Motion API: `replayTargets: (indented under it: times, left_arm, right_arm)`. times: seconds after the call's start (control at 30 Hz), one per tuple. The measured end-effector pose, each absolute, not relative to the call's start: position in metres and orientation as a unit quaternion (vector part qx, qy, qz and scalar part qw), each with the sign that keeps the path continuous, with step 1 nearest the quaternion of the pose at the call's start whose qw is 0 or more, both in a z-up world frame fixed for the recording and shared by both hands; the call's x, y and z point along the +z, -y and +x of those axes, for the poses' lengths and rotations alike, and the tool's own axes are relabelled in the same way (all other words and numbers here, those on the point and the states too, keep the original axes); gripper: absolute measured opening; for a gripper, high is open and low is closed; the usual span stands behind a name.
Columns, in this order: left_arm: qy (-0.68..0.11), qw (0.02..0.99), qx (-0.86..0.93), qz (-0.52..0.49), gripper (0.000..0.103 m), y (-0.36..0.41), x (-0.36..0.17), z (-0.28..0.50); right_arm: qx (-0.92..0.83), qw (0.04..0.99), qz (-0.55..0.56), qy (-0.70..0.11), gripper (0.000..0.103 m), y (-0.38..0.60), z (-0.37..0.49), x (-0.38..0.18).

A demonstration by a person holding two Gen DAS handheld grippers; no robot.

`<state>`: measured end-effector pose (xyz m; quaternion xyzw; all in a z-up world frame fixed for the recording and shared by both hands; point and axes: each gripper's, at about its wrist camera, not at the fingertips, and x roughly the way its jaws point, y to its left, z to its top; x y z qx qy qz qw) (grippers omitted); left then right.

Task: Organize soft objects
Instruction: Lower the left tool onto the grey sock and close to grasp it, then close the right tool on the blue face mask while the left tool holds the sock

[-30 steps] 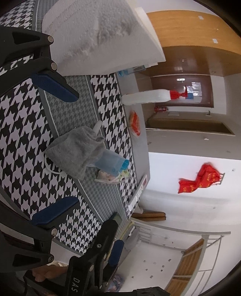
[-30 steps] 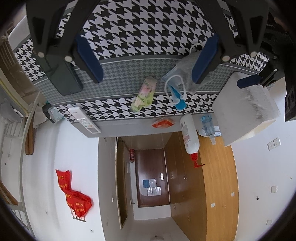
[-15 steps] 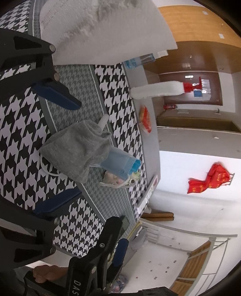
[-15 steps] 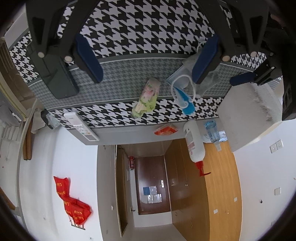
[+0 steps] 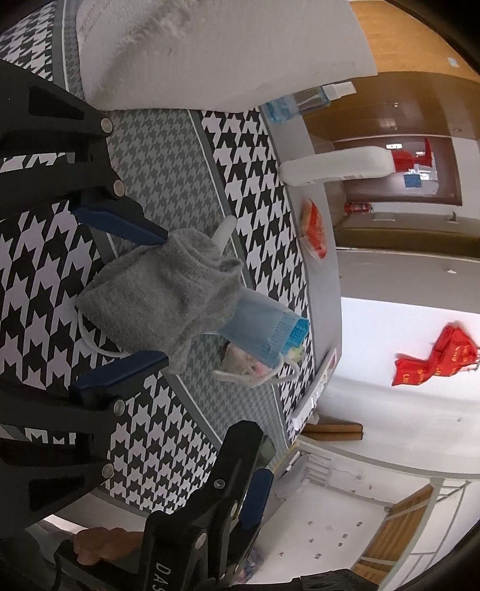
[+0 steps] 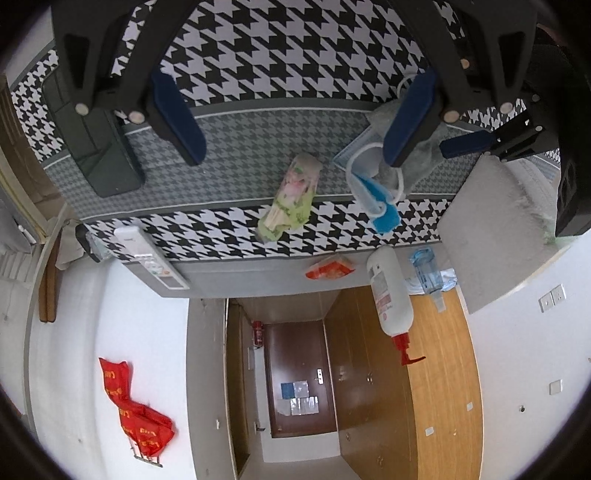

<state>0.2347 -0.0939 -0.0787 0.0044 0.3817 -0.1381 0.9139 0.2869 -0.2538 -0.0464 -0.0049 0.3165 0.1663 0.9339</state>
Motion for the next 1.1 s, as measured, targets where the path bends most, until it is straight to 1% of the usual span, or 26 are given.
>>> replayTargets:
  times: [0.13, 0.27, 0.33, 0.4, 0.43, 0.5, 0.63, 1.1]
  left_arm:
    - [-0.39, 0.911, -0.135, 0.0, 0.041, 0.091, -0.081, 0.239]
    - [-0.398, 0.907, -0.134, 0.005, 0.033, 0.093, -0.084, 0.239]
    - [-0.4, 0.906, -0.136, 0.008, 0.022, 0.094, -0.084, 0.239]
    - [-0.402, 0.905, -0.139, 0.007, 0.02, 0.094, -0.085, 0.239]
    - [-0.402, 0.905, -0.141, 0.006, 0.016, 0.094, -0.084, 0.239]
    - [-0.404, 0.902, -0.148, -0.003, 0.012, 0.092, -0.083, 0.239]
    - [-0.394, 0.906, -0.153, -0.004, 0.011, 0.091, -0.077, 0.234]
    - [-0.348, 0.927, -0.142, -0.013, 0.011, 0.074, -0.048, 0.205]
  right_arm:
    - [0.168, 0.932, -0.005, -0.322, 0.098, 0.252, 0.292, -0.049]
    - [0.17, 0.931, -0.006, -0.323, 0.098, 0.251, 0.293, -0.05]
    - [0.171, 0.931, -0.005, -0.324, 0.098, 0.251, 0.293, -0.05]
    - [0.172, 0.931, -0.005, -0.323, 0.098, 0.251, 0.293, -0.05]
    - [0.172, 0.931, -0.005, -0.323, 0.098, 0.251, 0.292, -0.05]
    - [0.171, 0.931, -0.006, -0.322, 0.098, 0.251, 0.292, -0.049]
    - [0.172, 0.932, -0.005, -0.32, 0.098, 0.251, 0.291, -0.047]
    - [0.192, 0.931, -0.014, -0.309, 0.098, 0.237, 0.285, -0.038]
